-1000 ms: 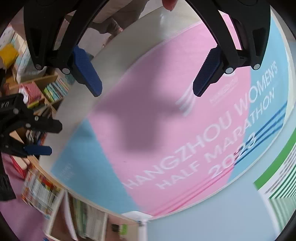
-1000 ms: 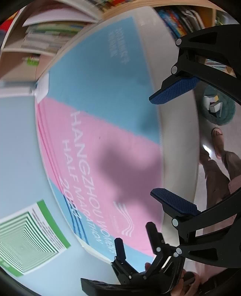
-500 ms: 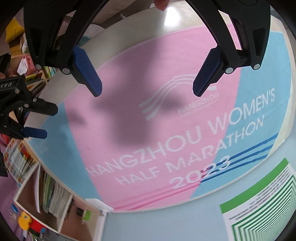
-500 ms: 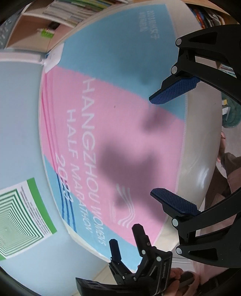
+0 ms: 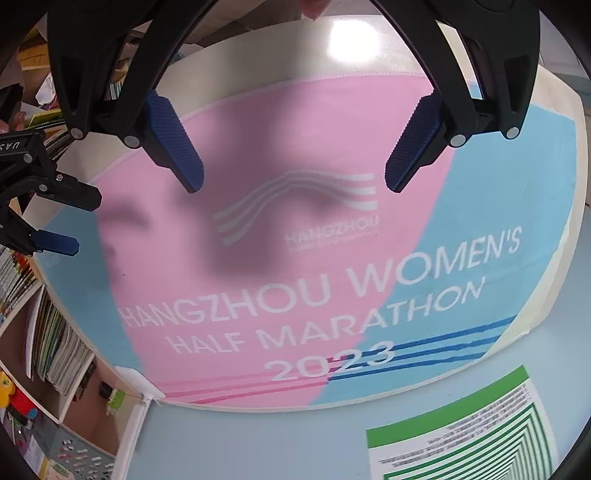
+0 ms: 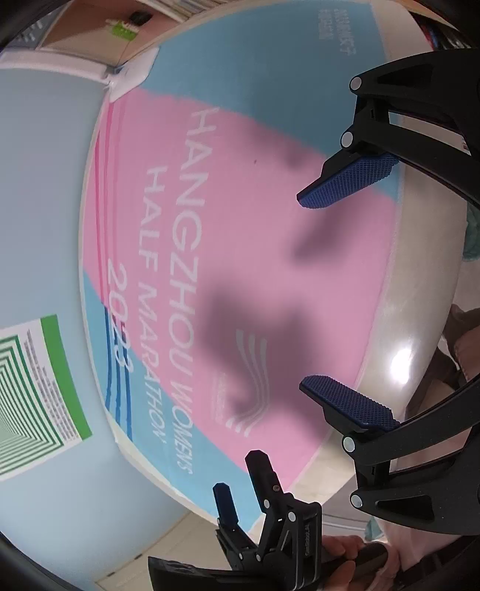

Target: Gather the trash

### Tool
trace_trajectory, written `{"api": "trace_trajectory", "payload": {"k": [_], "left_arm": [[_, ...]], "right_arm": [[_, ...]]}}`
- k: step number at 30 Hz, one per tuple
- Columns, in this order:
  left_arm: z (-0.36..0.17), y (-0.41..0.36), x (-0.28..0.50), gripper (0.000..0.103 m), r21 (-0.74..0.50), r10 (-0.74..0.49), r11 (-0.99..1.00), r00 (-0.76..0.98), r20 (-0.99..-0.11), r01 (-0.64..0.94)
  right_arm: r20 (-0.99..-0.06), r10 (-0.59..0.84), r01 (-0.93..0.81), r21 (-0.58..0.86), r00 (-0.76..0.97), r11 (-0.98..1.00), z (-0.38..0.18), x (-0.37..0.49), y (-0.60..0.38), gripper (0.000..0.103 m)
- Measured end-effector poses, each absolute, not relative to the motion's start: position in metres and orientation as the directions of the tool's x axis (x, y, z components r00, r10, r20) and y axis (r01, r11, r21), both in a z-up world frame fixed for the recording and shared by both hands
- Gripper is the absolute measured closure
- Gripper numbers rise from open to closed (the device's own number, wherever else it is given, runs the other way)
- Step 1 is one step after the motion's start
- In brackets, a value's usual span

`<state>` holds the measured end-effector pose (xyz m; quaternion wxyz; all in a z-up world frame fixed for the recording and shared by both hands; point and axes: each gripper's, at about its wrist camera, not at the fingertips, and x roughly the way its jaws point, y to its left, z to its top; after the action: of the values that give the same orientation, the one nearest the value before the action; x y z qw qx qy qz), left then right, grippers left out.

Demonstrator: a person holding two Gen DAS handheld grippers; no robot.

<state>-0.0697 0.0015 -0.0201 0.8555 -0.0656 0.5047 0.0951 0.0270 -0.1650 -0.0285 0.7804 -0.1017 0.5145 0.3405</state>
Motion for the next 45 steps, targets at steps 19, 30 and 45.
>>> {"api": "trace_trajectory", "payload": {"k": [19,30,45], "left_arm": [[-0.024,0.015,-0.080,0.007,-0.026,0.102,0.966,0.471,-0.876,-0.258],[-0.021,0.015,-0.081,0.007,-0.019,0.109,0.966,0.475,-0.873,-0.256],[-0.023,0.014,-0.079,0.007,-0.018,0.110,0.966,0.472,-0.875,-0.259]], "right_arm": [[-0.868,0.433,-0.659,0.181,0.242,0.730,-0.023,0.023,-0.148,0.012],[-0.867,0.433,-0.660,0.177,0.246,0.730,-0.022,0.023,-0.147,0.012],[-0.867,0.433,-0.661,0.177,0.245,0.729,-0.021,0.025,-0.147,0.012]]}}
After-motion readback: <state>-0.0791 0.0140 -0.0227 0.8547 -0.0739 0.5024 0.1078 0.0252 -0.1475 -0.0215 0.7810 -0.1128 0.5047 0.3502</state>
